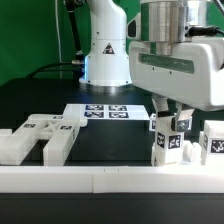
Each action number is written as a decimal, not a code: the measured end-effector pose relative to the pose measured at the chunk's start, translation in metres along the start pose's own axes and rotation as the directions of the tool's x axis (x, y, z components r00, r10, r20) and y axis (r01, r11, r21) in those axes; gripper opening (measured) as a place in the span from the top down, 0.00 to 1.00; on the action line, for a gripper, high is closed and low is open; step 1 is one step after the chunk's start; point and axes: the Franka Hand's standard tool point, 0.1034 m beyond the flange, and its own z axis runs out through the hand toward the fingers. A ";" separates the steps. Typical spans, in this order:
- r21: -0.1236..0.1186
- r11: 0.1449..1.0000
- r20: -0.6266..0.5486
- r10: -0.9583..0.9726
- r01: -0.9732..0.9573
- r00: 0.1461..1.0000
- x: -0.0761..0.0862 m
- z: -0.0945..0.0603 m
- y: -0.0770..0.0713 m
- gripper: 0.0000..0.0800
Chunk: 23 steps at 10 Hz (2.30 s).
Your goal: Assemble chair
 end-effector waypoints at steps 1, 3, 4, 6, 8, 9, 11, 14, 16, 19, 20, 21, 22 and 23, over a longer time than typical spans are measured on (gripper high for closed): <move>-0.001 0.999 0.000 -0.039 0.039 0.999 0.000 0.000 0.000 0.43; -0.002 0.980 -0.002 -0.197 0.197 0.980 0.001 0.000 0.000 0.21; -0.002 0.960 -0.002 -0.281 0.281 0.960 0.001 0.000 0.000 0.21; -0.001 0.876 -0.003 -0.483 0.483 0.876 0.001 0.000 0.000 0.19; -0.001 0.788 -0.002 -0.616 0.616 0.788 0.000 0.000 -0.001 0.19; -0.002 0.713 -0.003 -0.702 0.702 0.713 0.000 0.000 -0.001 0.19; -0.009 0.608 -0.004 -0.794 0.794 0.608 0.000 0.000 0.000 0.19; -0.024 0.429 -0.002 -0.903 0.903 0.430 0.003 0.000 0.001 0.19; -0.033 0.303 0.003 -0.953 0.952 0.304 0.006 0.000 0.002 0.19; -0.033 0.304 0.003 -0.952 0.952 0.305 0.006 0.000 0.002 0.22; -0.033 0.323 0.003 -0.946 0.946 0.324 0.006 0.000 0.002 0.44; -0.033 0.323 0.002 -0.946 0.946 0.324 0.006 0.000 0.002 0.64; -0.033 0.326 0.002 -0.945 0.945 0.326 0.006 0.000 0.002 0.64; -0.031 0.427 -0.001 -0.904 0.903 0.428 0.006 0.000 0.002 0.64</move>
Offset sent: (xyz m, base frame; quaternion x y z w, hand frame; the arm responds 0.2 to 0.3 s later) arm 0.0012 0.0018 0.0022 0.0005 0.0106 -0.2059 0.9785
